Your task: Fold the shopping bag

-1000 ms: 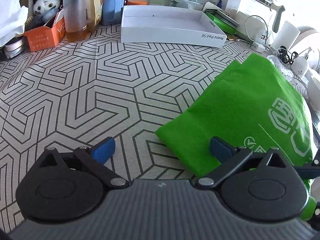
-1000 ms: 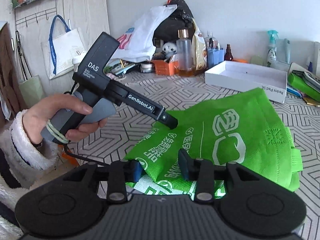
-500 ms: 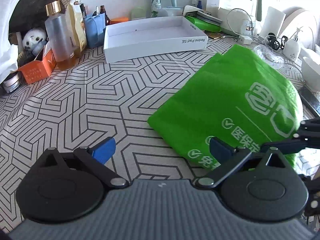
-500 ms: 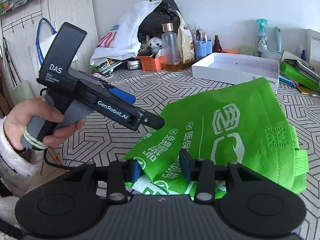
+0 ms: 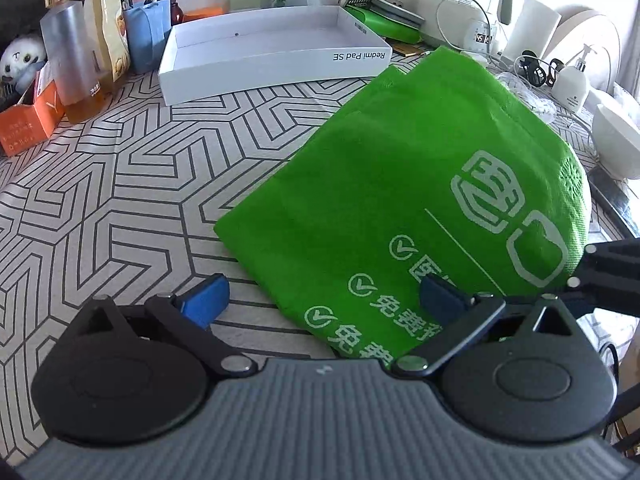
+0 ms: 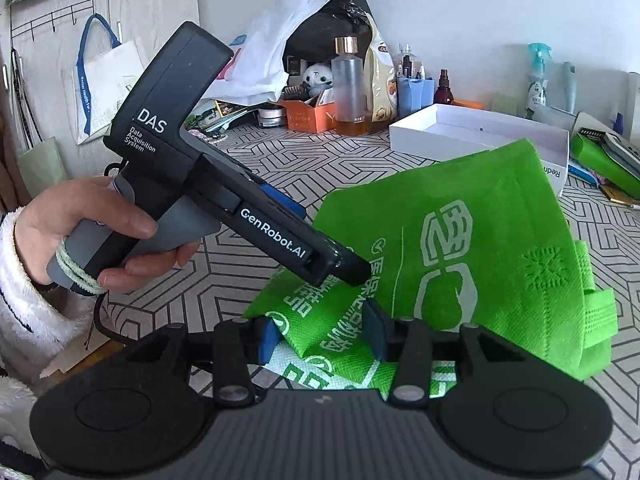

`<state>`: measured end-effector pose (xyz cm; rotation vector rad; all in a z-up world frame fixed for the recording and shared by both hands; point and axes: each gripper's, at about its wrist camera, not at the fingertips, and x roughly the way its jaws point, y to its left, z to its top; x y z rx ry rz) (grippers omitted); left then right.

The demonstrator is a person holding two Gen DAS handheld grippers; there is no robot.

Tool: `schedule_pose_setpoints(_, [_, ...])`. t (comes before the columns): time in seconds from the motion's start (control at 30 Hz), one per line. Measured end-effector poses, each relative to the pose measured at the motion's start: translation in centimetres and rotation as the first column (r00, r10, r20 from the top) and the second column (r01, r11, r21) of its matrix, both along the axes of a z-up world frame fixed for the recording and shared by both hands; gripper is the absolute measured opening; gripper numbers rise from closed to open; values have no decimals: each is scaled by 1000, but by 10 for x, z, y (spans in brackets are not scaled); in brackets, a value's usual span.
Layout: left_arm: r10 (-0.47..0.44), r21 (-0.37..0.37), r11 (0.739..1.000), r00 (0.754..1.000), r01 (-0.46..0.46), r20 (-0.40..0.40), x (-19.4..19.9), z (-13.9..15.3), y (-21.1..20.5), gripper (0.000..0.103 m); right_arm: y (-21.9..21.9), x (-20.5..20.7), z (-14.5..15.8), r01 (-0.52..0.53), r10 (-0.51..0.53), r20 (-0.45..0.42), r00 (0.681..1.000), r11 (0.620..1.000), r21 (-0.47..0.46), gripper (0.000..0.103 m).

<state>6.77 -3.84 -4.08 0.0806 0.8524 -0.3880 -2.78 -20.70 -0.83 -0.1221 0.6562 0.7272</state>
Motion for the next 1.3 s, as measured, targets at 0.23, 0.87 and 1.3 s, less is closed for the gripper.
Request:
schedule_pose_setpoints(0.23, [2,-5,1000,1000,-2,12,-3,0,1,103,-36,-19,14,63,-62,-18,998,995,77,68])
schedule_pose_setpoints(0.87, [55,-31,998,998,-53,42,-32,12,43,103,-66,78,-18,265,-258,-106,960,962,62,2])
schedule_pose_setpoints(1.3, [34,-212,976,997,-47,-65,-31,6,66,103,-47,135,-20,209,-186,-190,964,972,111,2])
